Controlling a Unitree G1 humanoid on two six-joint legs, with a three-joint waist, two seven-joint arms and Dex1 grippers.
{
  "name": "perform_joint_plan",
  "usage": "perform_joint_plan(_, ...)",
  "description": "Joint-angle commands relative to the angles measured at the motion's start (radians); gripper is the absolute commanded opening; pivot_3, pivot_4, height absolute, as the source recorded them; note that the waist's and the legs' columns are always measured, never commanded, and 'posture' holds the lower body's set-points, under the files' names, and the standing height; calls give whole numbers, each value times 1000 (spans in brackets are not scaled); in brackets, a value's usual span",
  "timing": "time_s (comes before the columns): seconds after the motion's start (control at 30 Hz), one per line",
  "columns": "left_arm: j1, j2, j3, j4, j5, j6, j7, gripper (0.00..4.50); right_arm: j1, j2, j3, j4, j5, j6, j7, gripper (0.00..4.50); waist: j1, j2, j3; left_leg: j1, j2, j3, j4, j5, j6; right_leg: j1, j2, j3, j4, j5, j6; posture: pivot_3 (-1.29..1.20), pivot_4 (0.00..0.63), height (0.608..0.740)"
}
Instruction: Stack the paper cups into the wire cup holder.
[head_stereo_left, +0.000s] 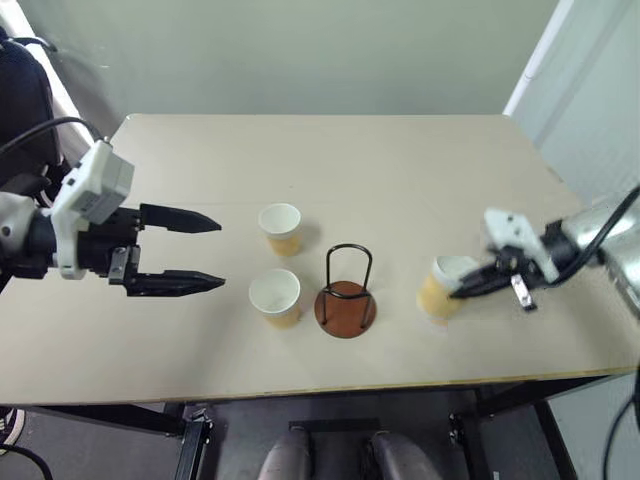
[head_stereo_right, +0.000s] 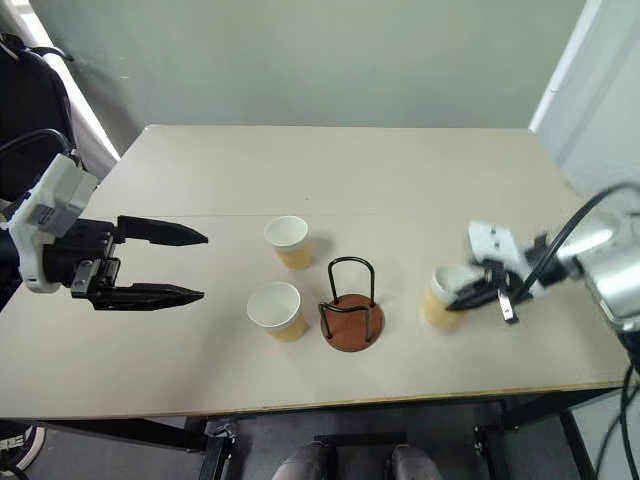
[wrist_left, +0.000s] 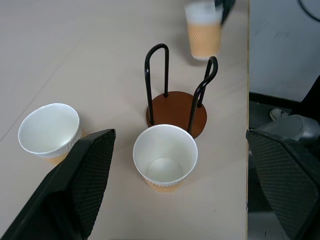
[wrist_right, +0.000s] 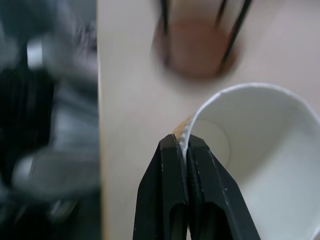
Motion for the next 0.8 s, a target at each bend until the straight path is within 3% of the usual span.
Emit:
perform_joint_plan(0.03, 0, 15, 45, -7, -2, -3, 7, 4500, -143, 28, -71, 11, 76, 56, -10, 20, 1, 0, 0, 0, 0, -1, 0, 0, 0, 0, 0, 0, 0, 0, -1, 0, 150, 740)
perform_joint_plan(0.27, 4, 6, 43, -15, -4, -4, 19, 4500, -271, 150, -11, -48, 108, 78, -36, 20, 7, -1, 0, -3, 1, -1, -1, -1, 1, -4, 0, -1, 0, -2, -4, 0, 150, 740)
perform_joint_plan(0.8, 103, 8, 142, -82, -29, 37, 51, 4500, -174, 247, 164, -124, -22, -36, -93, 20, 7, -1, -1, -4, 1, -1, 0, 0, 0, -6, 0, -2, 3, -1, -5, 0, 150, 740)
